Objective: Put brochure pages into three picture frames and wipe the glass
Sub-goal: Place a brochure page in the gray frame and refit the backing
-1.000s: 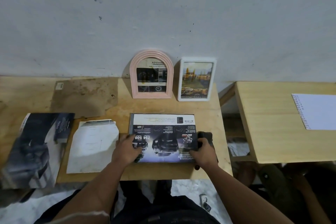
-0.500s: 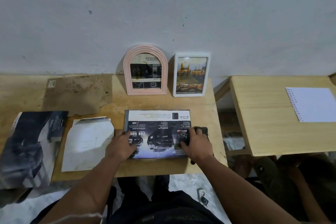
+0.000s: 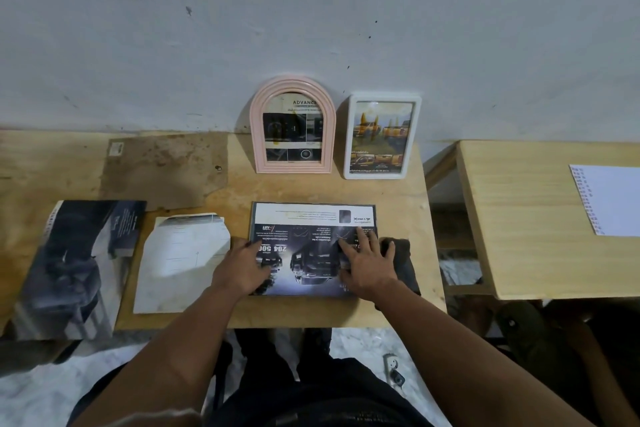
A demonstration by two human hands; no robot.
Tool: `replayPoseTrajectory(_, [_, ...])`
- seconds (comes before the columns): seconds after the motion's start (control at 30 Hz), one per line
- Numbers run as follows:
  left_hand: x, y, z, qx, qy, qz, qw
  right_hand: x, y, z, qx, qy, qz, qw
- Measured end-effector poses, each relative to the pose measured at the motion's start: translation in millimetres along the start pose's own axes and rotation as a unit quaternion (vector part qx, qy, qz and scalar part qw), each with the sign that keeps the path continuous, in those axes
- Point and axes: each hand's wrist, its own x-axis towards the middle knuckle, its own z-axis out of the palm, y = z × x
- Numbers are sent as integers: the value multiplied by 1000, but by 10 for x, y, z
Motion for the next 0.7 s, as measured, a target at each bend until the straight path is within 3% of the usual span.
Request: replayPoseTrajectory(0.7, [-12,58,-34,18,3,-2,1000,13,37,-29,5,-15,-18,1000])
